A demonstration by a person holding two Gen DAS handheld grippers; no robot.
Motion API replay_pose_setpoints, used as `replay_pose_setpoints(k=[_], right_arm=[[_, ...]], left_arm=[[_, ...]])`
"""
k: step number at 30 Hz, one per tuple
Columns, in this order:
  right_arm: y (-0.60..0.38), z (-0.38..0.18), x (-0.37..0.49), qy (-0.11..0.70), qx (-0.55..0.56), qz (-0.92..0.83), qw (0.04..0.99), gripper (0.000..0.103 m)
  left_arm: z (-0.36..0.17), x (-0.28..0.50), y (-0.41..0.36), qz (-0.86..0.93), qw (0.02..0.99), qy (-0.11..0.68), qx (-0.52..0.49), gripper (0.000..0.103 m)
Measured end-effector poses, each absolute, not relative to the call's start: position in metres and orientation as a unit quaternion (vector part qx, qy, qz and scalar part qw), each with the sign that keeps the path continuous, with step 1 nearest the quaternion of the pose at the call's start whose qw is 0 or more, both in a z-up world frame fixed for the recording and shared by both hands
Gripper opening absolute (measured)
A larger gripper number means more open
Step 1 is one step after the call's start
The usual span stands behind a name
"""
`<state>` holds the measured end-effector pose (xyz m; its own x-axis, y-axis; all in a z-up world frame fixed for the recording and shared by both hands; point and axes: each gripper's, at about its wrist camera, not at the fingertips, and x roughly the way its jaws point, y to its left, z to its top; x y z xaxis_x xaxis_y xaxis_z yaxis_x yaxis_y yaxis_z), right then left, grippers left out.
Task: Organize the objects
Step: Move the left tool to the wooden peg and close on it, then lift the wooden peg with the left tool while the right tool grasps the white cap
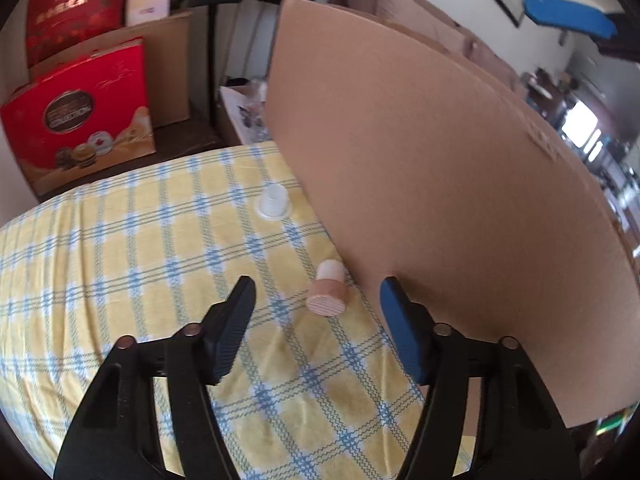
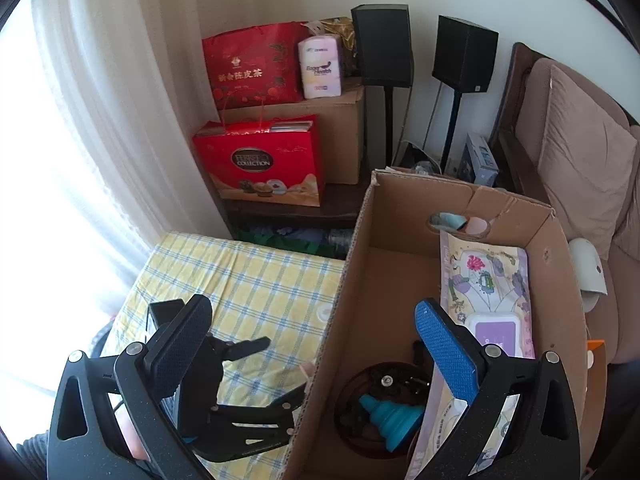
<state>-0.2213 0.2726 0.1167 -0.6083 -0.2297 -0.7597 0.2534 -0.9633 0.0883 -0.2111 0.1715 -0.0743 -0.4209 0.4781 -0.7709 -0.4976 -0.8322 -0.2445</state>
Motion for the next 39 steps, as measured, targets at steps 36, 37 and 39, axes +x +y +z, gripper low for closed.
replay_pose_setpoints(k=[36, 37, 39], right_arm=[[0.208, 0.064, -0.280, 0.120, 0.533, -0.822, 0.158, 0.045], [0.202, 0.057, -0.287, 0.138, 0.546, -0.812, 0.151, 0.044], [0.195, 0.044, -0.296, 0.159, 0.566, -0.797, 0.142, 0.038]], left_arm=[[-0.033, -0.192, 0.086, 0.862, 0.262, -0.017, -0.433, 0.022], [-0.032, -0.191, 0.082, 0.863, 0.255, -0.018, -0.436, 0.022], [-0.030, -0.191, 0.074, 0.863, 0.242, -0.022, -0.443, 0.022]])
